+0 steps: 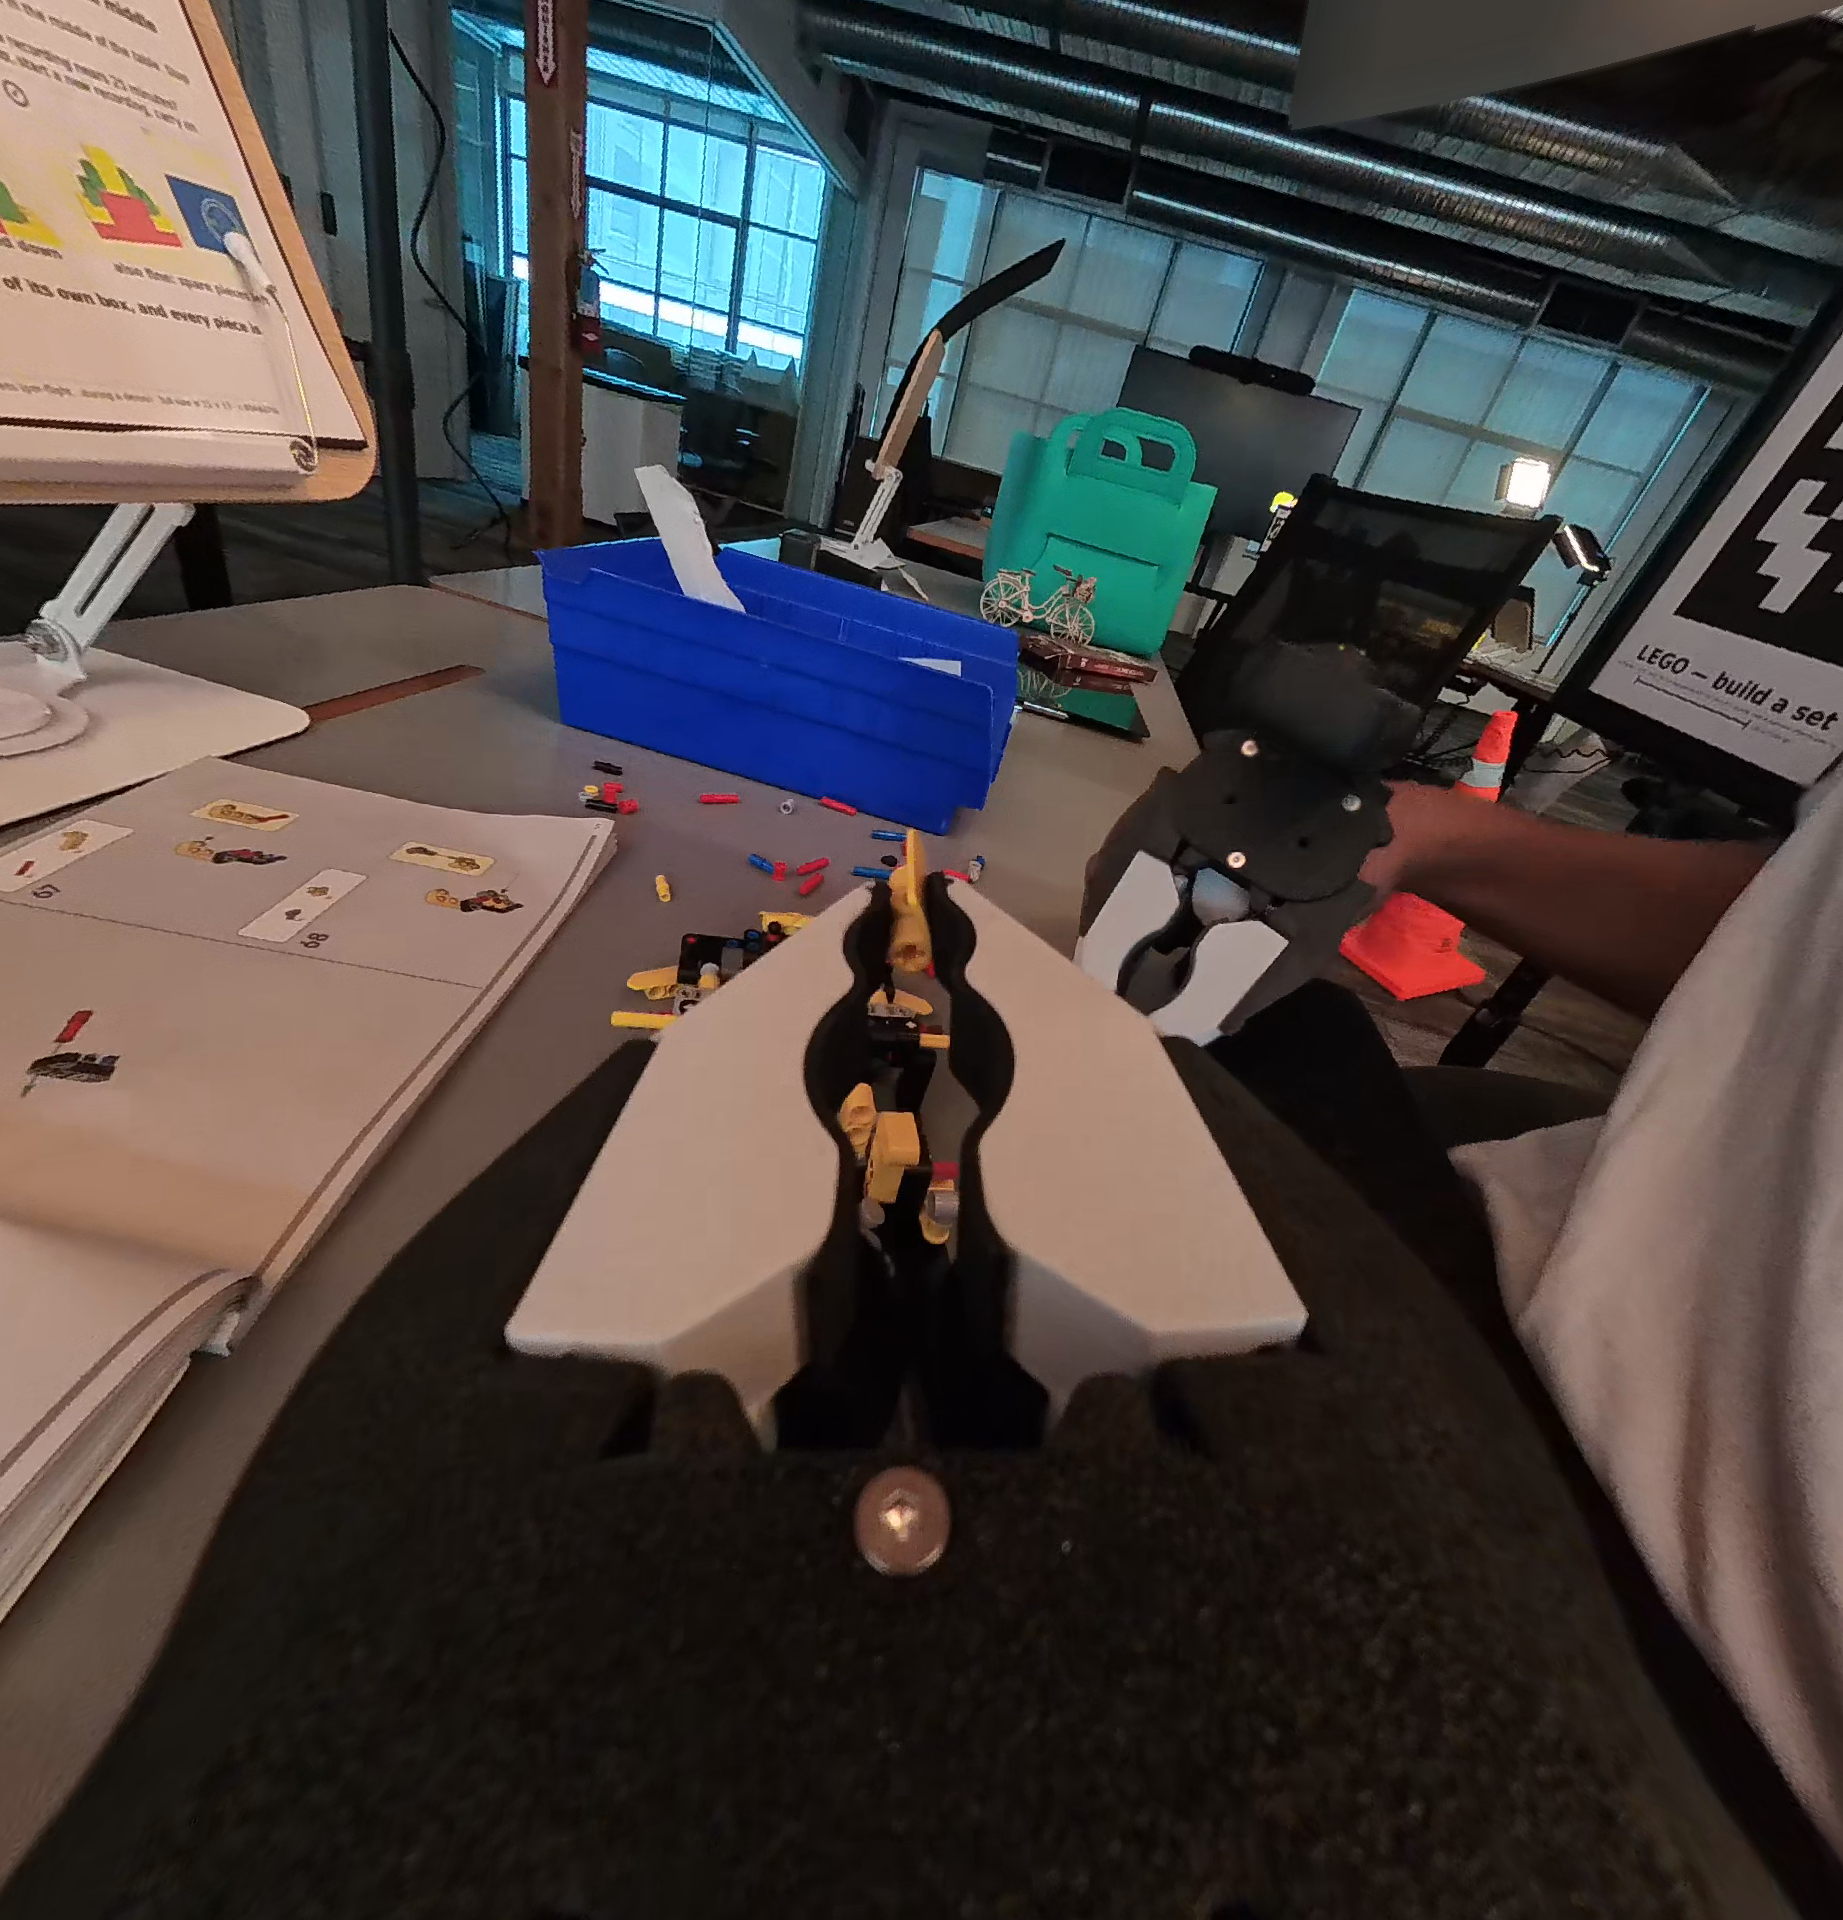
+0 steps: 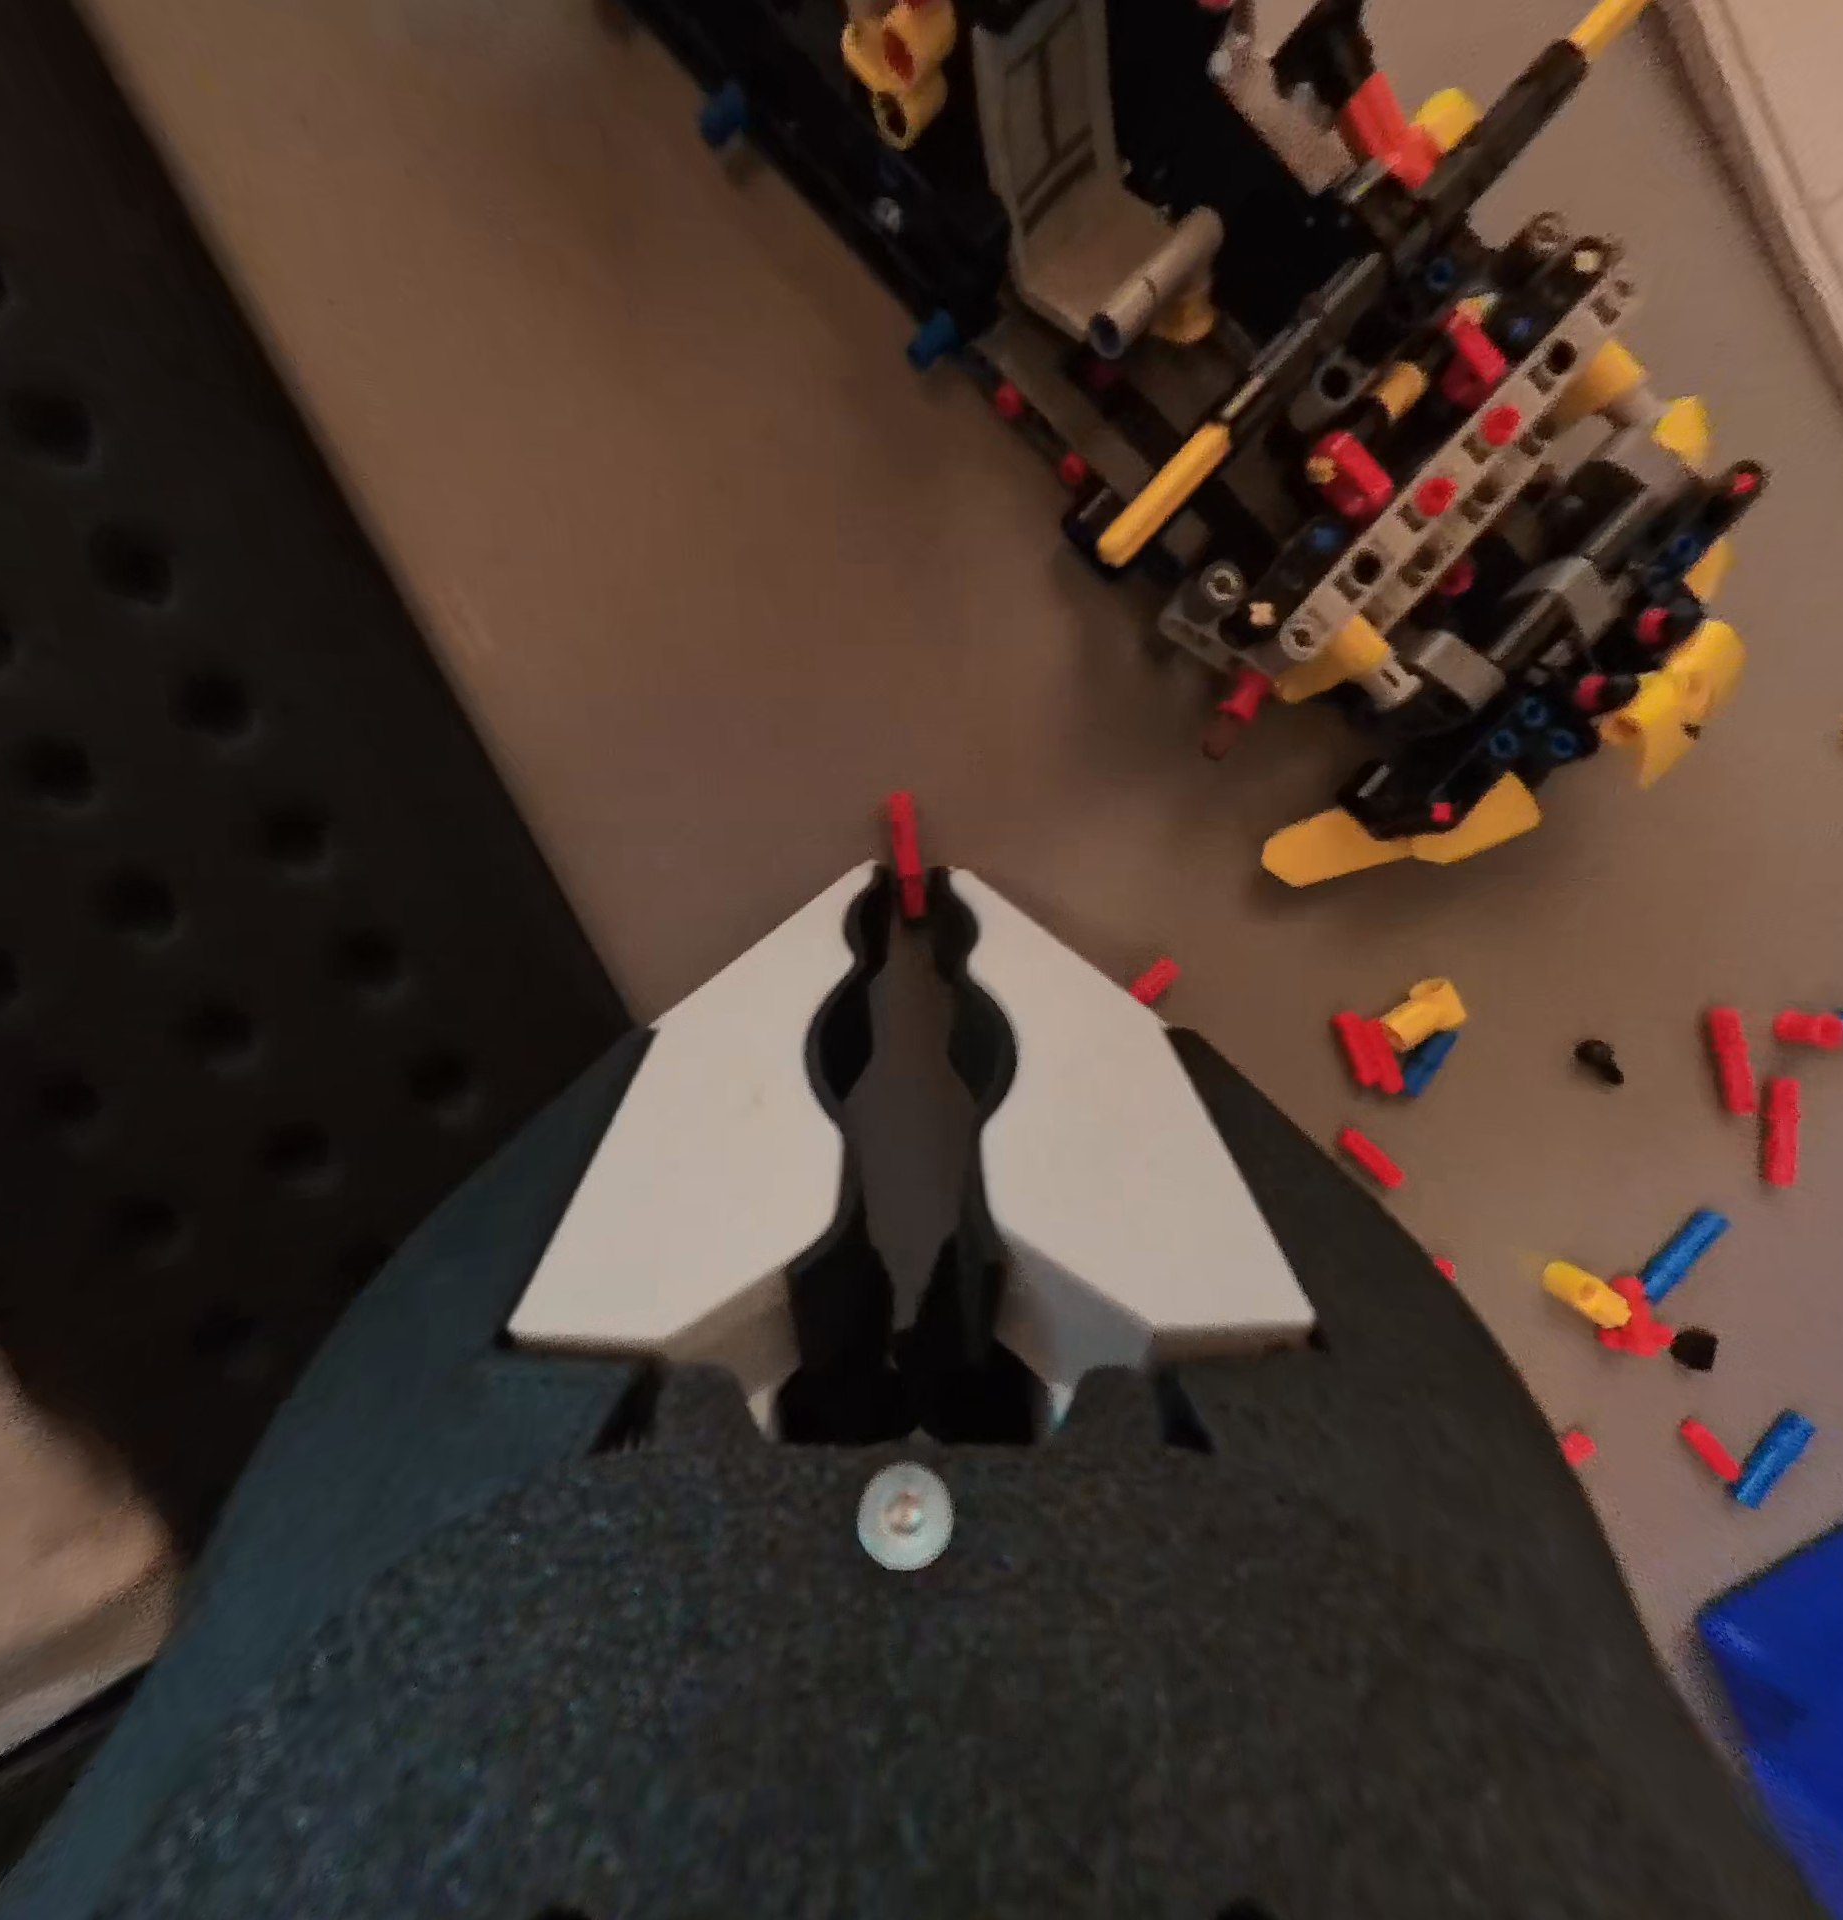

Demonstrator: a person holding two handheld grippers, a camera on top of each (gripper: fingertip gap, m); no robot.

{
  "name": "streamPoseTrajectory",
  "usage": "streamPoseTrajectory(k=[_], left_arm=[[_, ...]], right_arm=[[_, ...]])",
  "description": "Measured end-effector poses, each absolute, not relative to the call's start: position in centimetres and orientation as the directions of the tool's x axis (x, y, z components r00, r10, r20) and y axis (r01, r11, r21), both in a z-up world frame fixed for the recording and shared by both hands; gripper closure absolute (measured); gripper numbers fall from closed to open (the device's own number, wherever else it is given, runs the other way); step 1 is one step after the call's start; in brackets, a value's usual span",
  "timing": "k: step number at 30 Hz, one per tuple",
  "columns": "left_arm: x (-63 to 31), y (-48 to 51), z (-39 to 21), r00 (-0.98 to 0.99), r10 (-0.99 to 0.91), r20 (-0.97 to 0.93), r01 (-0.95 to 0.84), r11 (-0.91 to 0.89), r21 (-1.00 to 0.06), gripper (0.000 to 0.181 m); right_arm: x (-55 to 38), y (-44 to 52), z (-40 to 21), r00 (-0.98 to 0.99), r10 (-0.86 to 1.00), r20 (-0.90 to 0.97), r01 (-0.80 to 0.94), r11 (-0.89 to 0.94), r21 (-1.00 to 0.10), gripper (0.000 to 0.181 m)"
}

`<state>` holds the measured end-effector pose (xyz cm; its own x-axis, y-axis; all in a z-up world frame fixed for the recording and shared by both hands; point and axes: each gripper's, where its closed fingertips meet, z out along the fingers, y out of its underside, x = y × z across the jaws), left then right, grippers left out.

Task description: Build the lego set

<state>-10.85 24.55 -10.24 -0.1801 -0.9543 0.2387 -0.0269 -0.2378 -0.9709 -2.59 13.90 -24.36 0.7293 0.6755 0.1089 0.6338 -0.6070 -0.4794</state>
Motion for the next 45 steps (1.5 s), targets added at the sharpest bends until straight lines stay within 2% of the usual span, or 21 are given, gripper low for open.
streamPoseTrajectory(k=[4,5,7,9,11,13,15,21,30,36,45], left_arm=[[-10.6,24.6,-10.9,-0.168,-0.952,0.254,-0.064,-0.246,-0.967,0.174],[-10.5,24.6,-11.1,-0.165,-0.952,0.259,-0.075,-0.250,-0.965,0.174],[-10.3,24.5,-11.4,-0.166,-0.945,0.281,-0.094,-0.269,-0.959,0.174],[-10.1,24.0,-11.6,-0.185,-0.931,0.314,-0.110,-0.298,-0.948,0.174],[-9.9,23.5,-11.5,-0.210,-0.908,0.362,-0.110,-0.346,-0.932,0.174],[-9.7,23.0,-11.1,-0.243,-0.879,0.410,-0.098,-0.398,-0.912,0.174],[-9.6,23.0,-10.7,-0.256,-0.860,0.442,-0.079,-0.437,-0.896,0.174],[-9.9,24.1,-10.6,-0.217,-0.863,0.457,-0.053,-0.457,-0.888,0.174],[-9.4,23.2,-12.0,-0.185,-0.925,0.331,-0.127,-0.312,-0.942,0.174],[-9.5,23.3,-11.8,-0.156,-0.959,0.238,-0.111,-0.223,-0.968,0.174],[-9.2,22.4,-13.1,-0.172,-0.969,0.178,-0.178,-0.147,-0.973,0.174]], right_arm=[[-2.8,14.1,-24.4,0.738,0.675,0.011,0.604,-0.654,-0.455,0.177],[-2.9,14.5,-24.3,0.741,0.671,0.019,0.597,-0.646,-0.476,0.177],[-4.3,15.7,-22.5,0.746,0.666,0.007,0.531,-0.588,-0.611,0.177],[-6.5,17.8,-18.2,0.764,0.642,-0.064,0.343,-0.488,-0.803,0.178],[-8.0,19.7,-13.6,0.767,0.623,-0.152,0.109,-0.361,-0.926,0.178],[-9.2,20.9,-11.2,0.745,0.615,-0.256,-0.071,-0.309,-0.948,0.178],[-9.8,22.1,-10.6,0.750,0.596,-0.286,-0.142,-0.277,-0.950,0.178],[-10.6,23.5,-11.5,0.768,0.587,-0.257,-0.105,-0.280,-0.954,0.178],[-11.5,23.3,-13.4,0.782,0.594,-0.190,0.000,-0.304,-0.953,0.178],[-10.4,23.7,-13.1,0.788,0.556,-0.265,-0.083,-0.330,-0.940,0.178],[-10.2,23.4,-14.7,0.832,0.554,-0.019,0.170,-0.289,-0.942,0.177]])
